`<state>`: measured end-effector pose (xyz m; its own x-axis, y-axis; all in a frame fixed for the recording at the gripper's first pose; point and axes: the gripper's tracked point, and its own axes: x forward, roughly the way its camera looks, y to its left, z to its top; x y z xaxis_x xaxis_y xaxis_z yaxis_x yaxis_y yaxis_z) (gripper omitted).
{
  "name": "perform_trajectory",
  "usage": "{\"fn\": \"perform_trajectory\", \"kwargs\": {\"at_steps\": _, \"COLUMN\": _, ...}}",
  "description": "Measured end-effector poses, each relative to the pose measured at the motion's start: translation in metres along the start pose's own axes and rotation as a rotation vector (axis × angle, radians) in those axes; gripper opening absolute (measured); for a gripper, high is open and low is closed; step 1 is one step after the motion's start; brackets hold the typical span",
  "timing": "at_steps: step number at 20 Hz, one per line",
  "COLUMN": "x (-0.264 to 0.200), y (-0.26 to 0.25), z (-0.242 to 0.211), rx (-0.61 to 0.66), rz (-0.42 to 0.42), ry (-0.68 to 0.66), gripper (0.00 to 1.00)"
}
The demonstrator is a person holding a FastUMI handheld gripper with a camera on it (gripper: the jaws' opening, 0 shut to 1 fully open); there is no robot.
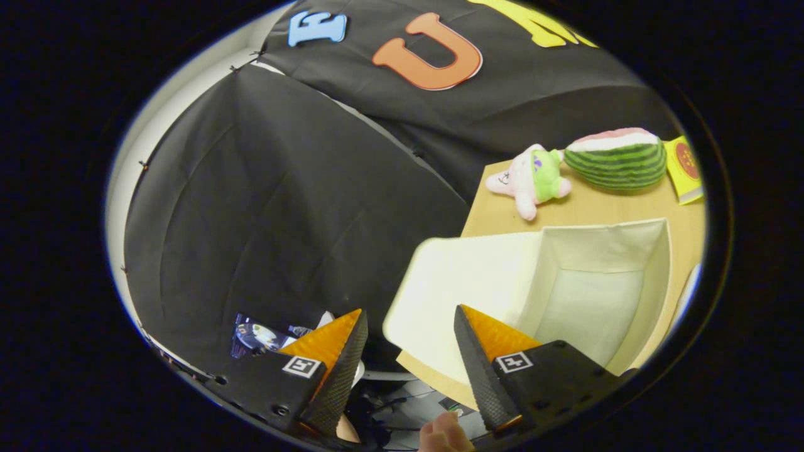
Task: Open the storage box then place both shoes into the box .Put the left shoe in first, then the right shoe, with the right side of both shoes facing outward in a uniform manner.
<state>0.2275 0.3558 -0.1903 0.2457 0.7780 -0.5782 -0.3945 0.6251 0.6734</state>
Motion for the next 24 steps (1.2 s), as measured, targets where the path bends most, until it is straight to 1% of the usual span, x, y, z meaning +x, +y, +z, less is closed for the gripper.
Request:
{"fn": "perform_trajectory", "kwargs": {"at_steps": 2, "x": -0.010, "y": -0.018, "z": 0.000, "rx": -0.015, "rz": -0.041, "ry": -0.005, "gripper": 0.87}}
{"fn": "perform_trajectory", "kwargs": {"at_steps": 4, "x": -0.028, "y": -0.046, "z": -0.002, "rx": -0.039, "rz": -0.118, "ry": 0.000, "gripper": 0.88}}
{"fn": "perform_trajectory", "kwargs": {"at_steps": 6, "x": -0.045, "y": -0.075, "z": -0.006, "rx": -0.077, "rz": -0.182, "ry": 0.003, "gripper": 0.97}}
{"fn": "perform_trajectory", "kwargs": {"at_steps": 7, "x": -0.056, "y": -0.086, "z": -0.005, "rx": -0.102, "rz": -0.213, "ry": -0.003, "gripper": 1.00}}
{"fn": "perform_trajectory", "kwargs": {"at_steps": 8, "x": -0.066, "y": -0.099, "z": -0.001, "rx": -0.127, "rz": -0.249, "ry": -0.016, "gripper": 1.00}}
{"fn": "perform_trajectory", "kwargs": {"at_steps": 11, "x": -0.099, "y": -0.132, "z": -0.004, "rx": -0.180, "rz": -0.317, "ry": -0.030, "gripper": 1.00}}
{"fn": "perform_trajectory", "kwargs": {"at_steps": 13, "x": -0.119, "y": -0.164, "z": -0.005, "rx": -0.172, "rz": -0.376, "ry": -0.028, "gripper": 1.00}}
{"fn": "perform_trajectory", "kwargs": {"at_steps": 14, "x": -0.127, "y": -0.180, "z": -0.010, "rx": -0.160, "rz": -0.399, "ry": -0.006, "gripper": 1.00}}
{"fn": "perform_trajectory", "kwargs": {"at_steps": 17, "x": -0.150, "y": -0.226, "z": -0.024, "rx": -0.128, "rz": -0.446, "ry": 0.032, "gripper": 1.00}}
{"fn": "perform_trajectory", "kwargs": {"at_steps": 21, "x": -0.180, "y": -0.287, "z": -0.039, "rx": -0.118, "rz": -0.574, "ry": 0.054, "gripper": 1.00}}
{"fn": "perform_trajectory", "kwargs": {"at_steps": 24, "x": -0.205, "y": -0.321, "z": -0.062, "rx": -0.132, "rz": -0.662, "ry": 0.122, "gripper": 1.00}}
